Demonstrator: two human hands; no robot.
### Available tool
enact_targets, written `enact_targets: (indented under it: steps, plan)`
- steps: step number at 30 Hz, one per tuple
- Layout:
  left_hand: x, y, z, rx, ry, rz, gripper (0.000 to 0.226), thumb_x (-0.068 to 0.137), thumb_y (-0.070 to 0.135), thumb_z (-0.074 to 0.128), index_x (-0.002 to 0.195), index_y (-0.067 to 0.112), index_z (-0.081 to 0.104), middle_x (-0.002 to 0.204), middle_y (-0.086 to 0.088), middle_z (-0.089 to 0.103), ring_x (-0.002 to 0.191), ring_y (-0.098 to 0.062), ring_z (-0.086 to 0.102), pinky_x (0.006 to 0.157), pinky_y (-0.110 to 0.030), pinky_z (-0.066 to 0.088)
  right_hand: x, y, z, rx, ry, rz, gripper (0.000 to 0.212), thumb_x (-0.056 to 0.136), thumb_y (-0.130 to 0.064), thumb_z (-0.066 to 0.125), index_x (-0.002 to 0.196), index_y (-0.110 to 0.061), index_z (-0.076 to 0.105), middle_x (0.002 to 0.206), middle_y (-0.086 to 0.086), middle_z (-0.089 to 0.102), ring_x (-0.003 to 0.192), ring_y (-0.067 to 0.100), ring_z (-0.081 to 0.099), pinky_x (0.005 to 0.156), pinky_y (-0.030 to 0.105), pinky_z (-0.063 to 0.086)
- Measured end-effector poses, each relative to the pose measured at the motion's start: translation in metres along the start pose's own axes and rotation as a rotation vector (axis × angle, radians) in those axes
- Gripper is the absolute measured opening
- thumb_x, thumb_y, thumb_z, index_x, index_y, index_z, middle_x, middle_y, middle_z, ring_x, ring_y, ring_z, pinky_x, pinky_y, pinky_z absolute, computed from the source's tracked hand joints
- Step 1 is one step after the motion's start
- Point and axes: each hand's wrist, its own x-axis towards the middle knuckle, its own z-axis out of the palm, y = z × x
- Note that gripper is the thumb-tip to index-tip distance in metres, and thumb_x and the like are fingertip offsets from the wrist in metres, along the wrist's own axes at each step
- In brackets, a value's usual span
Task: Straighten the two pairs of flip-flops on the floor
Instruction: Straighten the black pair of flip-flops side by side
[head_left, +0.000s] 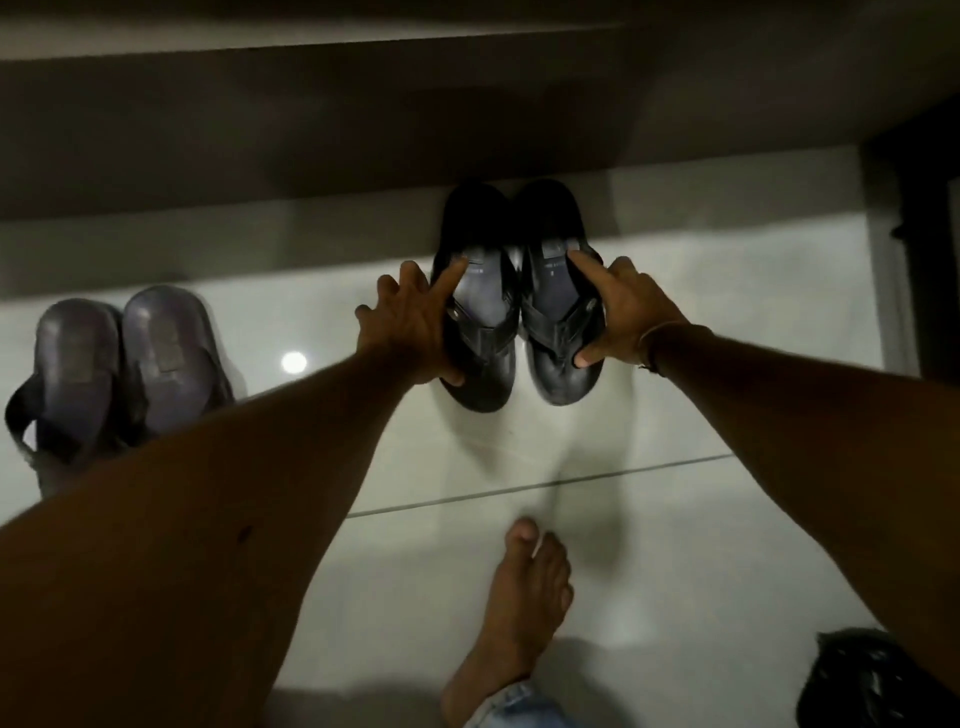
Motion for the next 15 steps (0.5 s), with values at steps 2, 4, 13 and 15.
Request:
enact_targets:
  steps: [2, 4, 13, 15]
  plan:
    - [0.000, 0.001, 0.001, 0.028, 0.014, -0.016, 0.143, 0.048, 0.053, 0.099, 0.161, 0.047, 0.010, 0.143, -0.012, 0.038, 0.131, -0.039, 0.039, 0.098, -0.063, 0.044, 0.002, 0.001, 0.005, -0.012, 0.018, -0.003, 0.140, 0.053, -0.030, 0.102, 0.162, -0.041, 0.015, 0.137, 0.016, 0.044, 0.125, 0.043, 0.049, 0.102, 0.055, 0.050]
    - [-0.004, 0.002, 0.003, 0.044, 0.022, -0.030, 0.142, 0.048, 0.055, 0.098, 0.160, 0.047, 0.011, 0.142, -0.012, 0.037, 0.130, -0.038, 0.038, 0.098, -0.062, 0.044, -0.001, 0.002, 0.009, -0.035, 0.028, -0.012, 0.138, 0.056, -0.032, 0.101, 0.162, -0.041, 0.013, 0.136, 0.016, 0.046, 0.125, 0.042, 0.048, 0.100, 0.055, 0.050]
    - [-0.049, 0.007, 0.035, 0.067, 0.001, -0.060, 0.145, 0.050, 0.056, 0.097, 0.160, 0.046, 0.005, 0.144, -0.014, 0.037, 0.130, -0.038, 0.040, 0.100, -0.064, 0.043, -0.047, 0.007, 0.042, -0.093, -0.002, -0.033, 0.137, 0.063, -0.032, 0.098, 0.164, -0.041, 0.007, 0.138, 0.016, 0.046, 0.122, 0.041, 0.047, 0.094, 0.055, 0.051]
    - [-0.058, 0.007, 0.045, 0.055, -0.002, -0.063, 0.145, 0.051, 0.055, 0.097, 0.161, 0.046, 0.002, 0.145, -0.013, 0.037, 0.131, -0.038, 0.039, 0.100, -0.063, 0.043, -0.055, 0.010, 0.049, -0.089, -0.005, -0.032, 0.136, 0.063, -0.031, 0.098, 0.164, -0.040, 0.007, 0.138, 0.016, 0.046, 0.122, 0.041, 0.048, 0.094, 0.055, 0.052]
